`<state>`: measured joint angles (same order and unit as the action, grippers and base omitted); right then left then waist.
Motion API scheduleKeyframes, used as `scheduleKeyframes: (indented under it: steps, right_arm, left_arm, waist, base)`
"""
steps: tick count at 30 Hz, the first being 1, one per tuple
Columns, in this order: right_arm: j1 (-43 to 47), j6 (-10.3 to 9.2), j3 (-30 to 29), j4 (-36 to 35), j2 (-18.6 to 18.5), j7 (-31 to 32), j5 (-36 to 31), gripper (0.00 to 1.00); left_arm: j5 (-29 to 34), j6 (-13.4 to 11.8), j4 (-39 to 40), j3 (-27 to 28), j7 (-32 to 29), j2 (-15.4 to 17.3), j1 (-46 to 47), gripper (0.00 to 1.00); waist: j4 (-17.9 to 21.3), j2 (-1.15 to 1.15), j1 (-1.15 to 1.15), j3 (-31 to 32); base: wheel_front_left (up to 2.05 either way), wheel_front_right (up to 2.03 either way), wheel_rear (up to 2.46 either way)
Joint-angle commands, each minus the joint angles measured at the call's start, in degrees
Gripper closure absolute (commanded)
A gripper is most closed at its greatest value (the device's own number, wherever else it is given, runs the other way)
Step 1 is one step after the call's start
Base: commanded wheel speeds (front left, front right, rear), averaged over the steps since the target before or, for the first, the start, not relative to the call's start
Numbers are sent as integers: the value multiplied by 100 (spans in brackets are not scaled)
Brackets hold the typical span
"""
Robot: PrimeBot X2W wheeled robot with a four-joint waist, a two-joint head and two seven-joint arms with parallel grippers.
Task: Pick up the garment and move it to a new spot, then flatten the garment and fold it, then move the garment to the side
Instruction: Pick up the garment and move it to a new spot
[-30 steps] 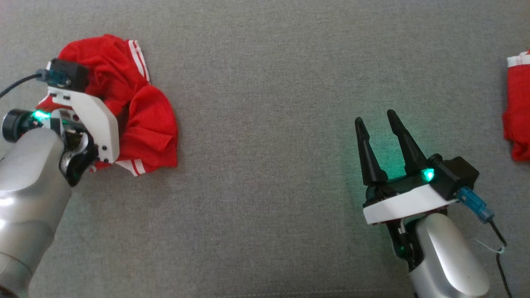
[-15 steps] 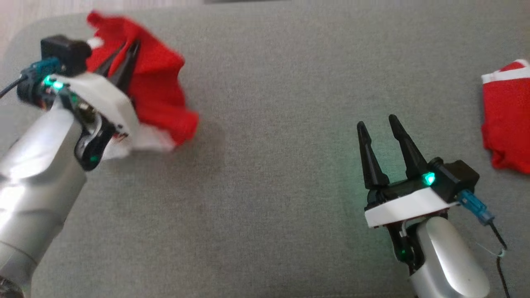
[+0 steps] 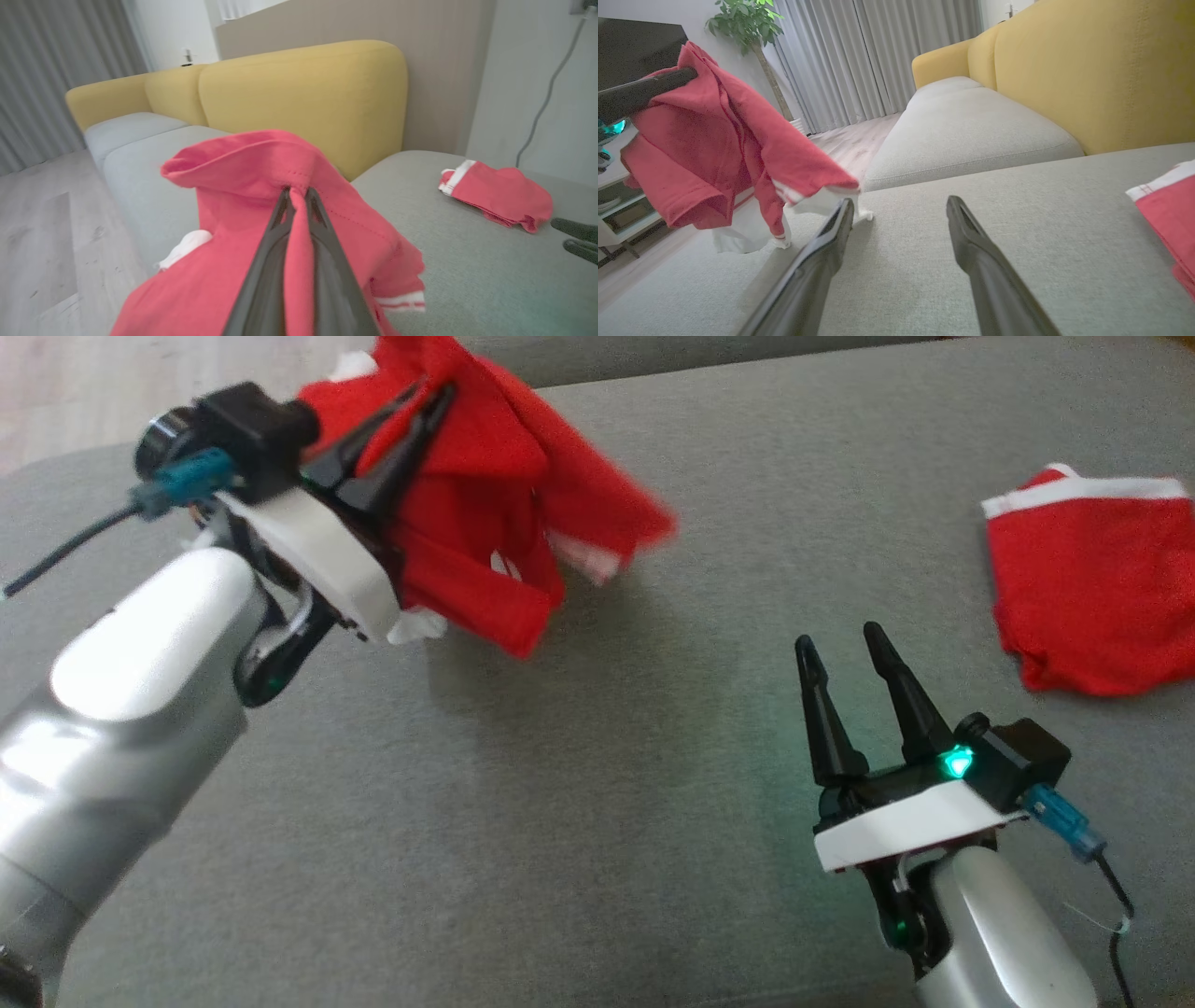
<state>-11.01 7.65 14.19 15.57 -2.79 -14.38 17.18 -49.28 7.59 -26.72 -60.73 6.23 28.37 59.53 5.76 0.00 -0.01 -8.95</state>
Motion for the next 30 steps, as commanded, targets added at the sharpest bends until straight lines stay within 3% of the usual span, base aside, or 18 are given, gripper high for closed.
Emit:
scheduleKeyframes:
  steps: [1, 7, 8, 10, 14, 19, 26, 30]
  right_arm:
    - [-127, -16, 143, -210, -9, -62, 38, 0]
    - [-155, -16, 156, -274, -9, -62, 122, 0]
    - [-158, -16, 148, -275, -9, -62, 132, 0]
    - [-160, -16, 137, -278, -9, -62, 148, 0]
    - [-170, -16, 105, -258, -9, -62, 151, 0]
    - [-142, -16, 32, -236, -9, -62, 138, 0]
    - [-10, -16, -26, -170, -9, -62, 42, 0]
    - [57, -16, -105, -118, -9, -62, -46, 0]
  left_arm:
    - [76, -10, 121, 163, 2, 165, 391, 100]
    - [312, -10, 50, -358, 9, -415, 260, 100]
    - [306, -10, 54, -448, 20, -557, 204, 75]
    - [310, -10, 80, -624, 84, -837, 92, 0]
    - [223, -10, 127, -756, 285, -1153, -14, 0]
    - [186, -130, 28, -465, 589, -1039, 61, 0]
    - [79, -555, 5, 349, 853, -134, -357, 0]
    - [96, -842, 312, 778, 872, 150, -1071, 0]
  waist:
    - [163, 0, 1, -51]
    - [506, 0, 1, -195]
    - [538, 0, 1, -209]
    - [578, 0, 1, -226]
    - [575, 0, 1, -215]
    - [425, 0, 1, -126]
    - [-118, 0, 1, 84]
    - [-415, 0, 1, 200]
  base:
    - [0, 0, 0]
    - [0, 0, 0]
    - [0, 0, 0]
    - [0, 0, 0]
    - [0, 0, 0]
    - [0, 0, 0]
    - [0, 0, 0]
    - [0, 0, 0]
